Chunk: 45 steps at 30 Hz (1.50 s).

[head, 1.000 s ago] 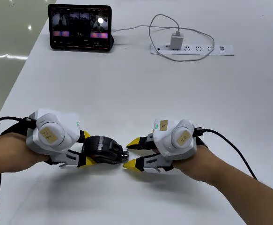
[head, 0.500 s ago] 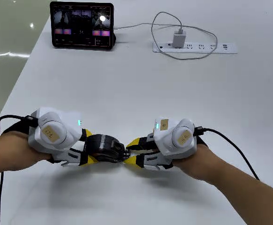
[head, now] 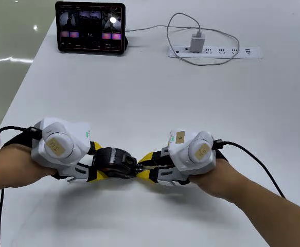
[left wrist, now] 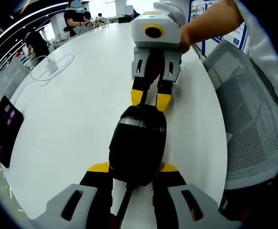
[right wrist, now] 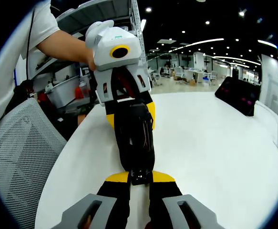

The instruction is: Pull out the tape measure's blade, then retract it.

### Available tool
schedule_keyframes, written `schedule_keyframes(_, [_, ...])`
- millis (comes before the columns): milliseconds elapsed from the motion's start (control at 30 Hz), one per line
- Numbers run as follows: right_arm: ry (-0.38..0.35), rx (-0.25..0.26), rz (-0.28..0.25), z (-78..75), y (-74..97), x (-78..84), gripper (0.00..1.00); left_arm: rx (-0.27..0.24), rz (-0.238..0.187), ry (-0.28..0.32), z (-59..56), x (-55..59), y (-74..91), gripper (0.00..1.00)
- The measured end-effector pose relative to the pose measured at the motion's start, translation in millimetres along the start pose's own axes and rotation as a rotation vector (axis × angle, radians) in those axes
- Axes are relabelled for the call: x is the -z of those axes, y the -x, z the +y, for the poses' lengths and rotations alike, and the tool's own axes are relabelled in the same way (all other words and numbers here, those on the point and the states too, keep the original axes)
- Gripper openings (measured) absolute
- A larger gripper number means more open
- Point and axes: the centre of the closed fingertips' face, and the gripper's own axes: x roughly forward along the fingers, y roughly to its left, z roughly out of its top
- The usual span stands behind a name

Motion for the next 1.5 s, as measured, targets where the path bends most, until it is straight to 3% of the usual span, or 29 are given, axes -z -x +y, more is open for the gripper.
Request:
schedule_keyframes(667, [0.020,0.004,0.010,1.4,3.3,2.1,0.10,0.012,0.012,-0.019,-1.5,-1.3,0.4,0.26])
schedule_keyframes(1500, [-0.008,0.038,0.025,2.1,32.5,19.7,0.10,0.008,0.008,-0.013,-3.2,-2.7,0.8,0.26])
